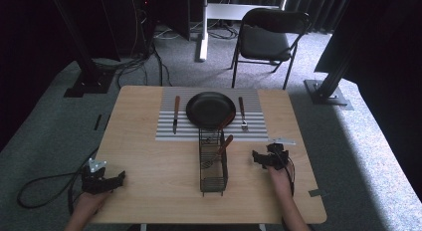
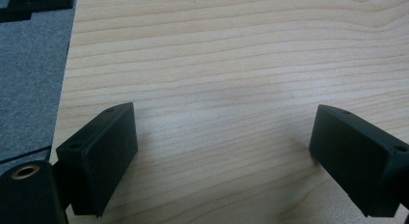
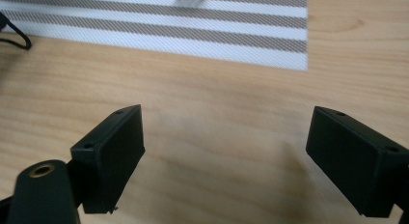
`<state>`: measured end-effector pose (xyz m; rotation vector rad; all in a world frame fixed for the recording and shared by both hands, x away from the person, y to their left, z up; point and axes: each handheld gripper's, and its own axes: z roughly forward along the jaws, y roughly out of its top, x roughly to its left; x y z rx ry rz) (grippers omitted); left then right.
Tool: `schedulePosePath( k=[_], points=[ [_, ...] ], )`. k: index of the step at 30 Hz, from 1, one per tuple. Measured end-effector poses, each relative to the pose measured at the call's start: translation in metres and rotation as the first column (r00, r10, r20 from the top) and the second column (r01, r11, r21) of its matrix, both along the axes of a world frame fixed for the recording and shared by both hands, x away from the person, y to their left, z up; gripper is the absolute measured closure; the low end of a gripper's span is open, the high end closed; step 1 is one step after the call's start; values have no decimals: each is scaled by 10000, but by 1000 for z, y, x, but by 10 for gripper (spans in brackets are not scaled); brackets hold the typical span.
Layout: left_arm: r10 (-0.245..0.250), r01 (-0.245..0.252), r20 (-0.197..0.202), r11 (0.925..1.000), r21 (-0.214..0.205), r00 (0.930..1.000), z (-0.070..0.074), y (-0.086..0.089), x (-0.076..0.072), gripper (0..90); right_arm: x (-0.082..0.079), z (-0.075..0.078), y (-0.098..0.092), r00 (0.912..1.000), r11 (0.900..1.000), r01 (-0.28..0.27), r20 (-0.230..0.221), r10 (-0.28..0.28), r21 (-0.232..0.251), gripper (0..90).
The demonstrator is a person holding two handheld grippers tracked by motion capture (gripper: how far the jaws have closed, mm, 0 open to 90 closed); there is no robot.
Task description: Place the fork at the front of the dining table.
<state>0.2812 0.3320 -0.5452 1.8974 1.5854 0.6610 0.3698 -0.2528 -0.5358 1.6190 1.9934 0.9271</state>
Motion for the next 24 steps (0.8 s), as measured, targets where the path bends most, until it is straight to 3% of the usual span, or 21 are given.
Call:
schedulePosePath(
  k=[8, 24],
  points=[
    [0, 0, 2, 10000, -1, 10000, 0, 0, 0, 96, -21, -1, -13, 9995, 9991, 187, 248, -178, -369, 128],
    [1, -1, 2, 10000, 2, 10000, 0, 0, 0, 96, -54, -3, -40, 9961, 9956, 767, 484, -741, -546, 128]
  ],
)
